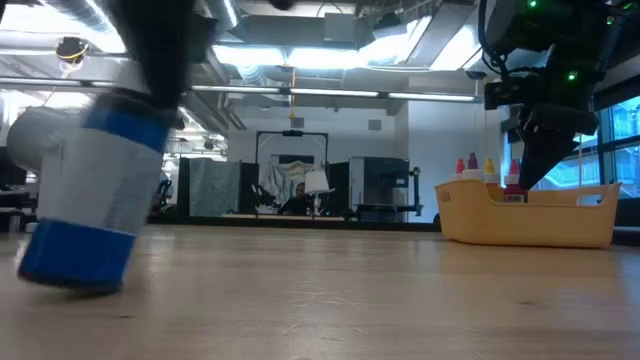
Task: Pick & Place food coloring
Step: Put the blue food coloring into the yellow bin
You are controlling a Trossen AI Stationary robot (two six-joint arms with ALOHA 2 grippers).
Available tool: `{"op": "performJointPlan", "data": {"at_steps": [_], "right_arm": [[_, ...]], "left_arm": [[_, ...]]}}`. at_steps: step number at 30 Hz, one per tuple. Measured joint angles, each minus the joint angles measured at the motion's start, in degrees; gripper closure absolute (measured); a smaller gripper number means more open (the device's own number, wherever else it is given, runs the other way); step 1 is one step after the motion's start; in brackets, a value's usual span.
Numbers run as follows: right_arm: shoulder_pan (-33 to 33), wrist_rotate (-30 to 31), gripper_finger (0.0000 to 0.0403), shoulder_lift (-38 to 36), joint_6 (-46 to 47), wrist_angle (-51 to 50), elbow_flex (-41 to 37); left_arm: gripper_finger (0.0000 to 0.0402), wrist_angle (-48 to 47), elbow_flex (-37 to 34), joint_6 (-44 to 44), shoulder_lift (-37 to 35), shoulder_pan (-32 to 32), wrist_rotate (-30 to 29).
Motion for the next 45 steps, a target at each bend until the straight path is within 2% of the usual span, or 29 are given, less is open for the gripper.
{"op": "performJointPlan", "data": {"at_steps": [6,15,21,26,32,36,45], "right_arm": [[-0.02,0.0,0.0254,0.0,-1.16,0.54,0.0],[0.0,-0.01,0.0254,0.0,-2.7,0.62,0.0],[-0.01,-0.01,0.0254,0.0,-2.64,0.69,0.0],[-0.02,-0.02,0.0254,0.0,-2.68,0.83,0.0],[0.0,-0.02,0.0254,0.0,-2.64,0.8,0.0],[0.0,-0.02,0.0254,0.0,-2.63,0.8,0.0],[0.0,-0.04,0.0254,-0.04,-2.26,1.68,0.0]], "left_arm": [[0.0283,3.39,0.36,9.45,0.23,4.5,1.03],[0.0283,2.5,6.8,24.68,0.17,10.7,-0.18],[0.0283,2.53,8.37,32.37,0.14,15.88,-3.52],[0.0283,5.34,8.37,38.81,0.14,20.21,-1.97],[0.0283,11.59,8.37,50.44,0.14,24.15,-0.26],[0.0283,13.65,8.37,54.29,1.14,25.63,1.44],[0.0284,14.27,8.37,58.32,5.48,26.97,-0.27]]}}
